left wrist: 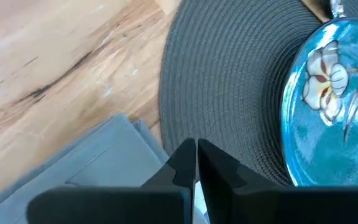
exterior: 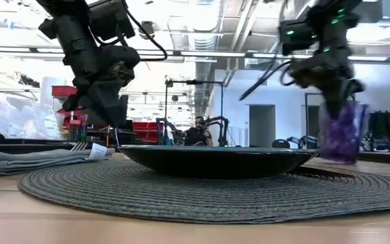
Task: Set table place
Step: Move the purple cup to the top right of the gray table mat, then return to Home Position
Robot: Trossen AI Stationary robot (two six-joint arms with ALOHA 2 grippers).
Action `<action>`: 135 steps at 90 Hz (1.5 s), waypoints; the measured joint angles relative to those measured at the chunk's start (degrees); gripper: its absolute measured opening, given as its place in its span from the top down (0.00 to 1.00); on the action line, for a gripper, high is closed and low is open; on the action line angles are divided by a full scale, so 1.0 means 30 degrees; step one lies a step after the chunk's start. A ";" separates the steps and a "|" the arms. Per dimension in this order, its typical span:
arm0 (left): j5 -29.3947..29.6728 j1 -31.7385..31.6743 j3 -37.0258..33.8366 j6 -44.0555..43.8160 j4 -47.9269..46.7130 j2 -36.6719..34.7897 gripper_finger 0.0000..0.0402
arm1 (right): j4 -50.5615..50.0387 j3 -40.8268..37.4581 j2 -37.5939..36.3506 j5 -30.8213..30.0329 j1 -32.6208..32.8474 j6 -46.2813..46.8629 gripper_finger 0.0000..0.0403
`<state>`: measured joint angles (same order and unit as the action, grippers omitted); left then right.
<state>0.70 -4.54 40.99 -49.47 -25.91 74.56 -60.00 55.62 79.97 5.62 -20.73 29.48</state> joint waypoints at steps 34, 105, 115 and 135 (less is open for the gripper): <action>0.0097 0.0000 0.0000 -0.0175 -0.0118 0.0000 1.00 | 0.0638 0.3936 0.4046 -0.0504 0.0563 -0.2360 1.00; 0.0053 0.0000 0.0000 0.0141 -0.0412 0.0000 1.00 | 0.2204 0.3903 0.1519 -0.0799 0.0648 -0.2319 0.80; 0.0053 0.0000 0.0000 0.0190 -0.0635 0.0000 1.00 | 0.2204 0.3903 0.0912 -0.0799 0.0571 -0.2297 0.80; -0.1275 0.0073 0.0000 0.0277 -0.0541 0.0000 1.00 | 0.2210 0.3903 -0.1024 -0.0121 0.0751 -0.1948 0.80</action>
<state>-3.12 -4.32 40.99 -48.64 -27.53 74.56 -53.37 67.33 76.89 5.26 -18.48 23.64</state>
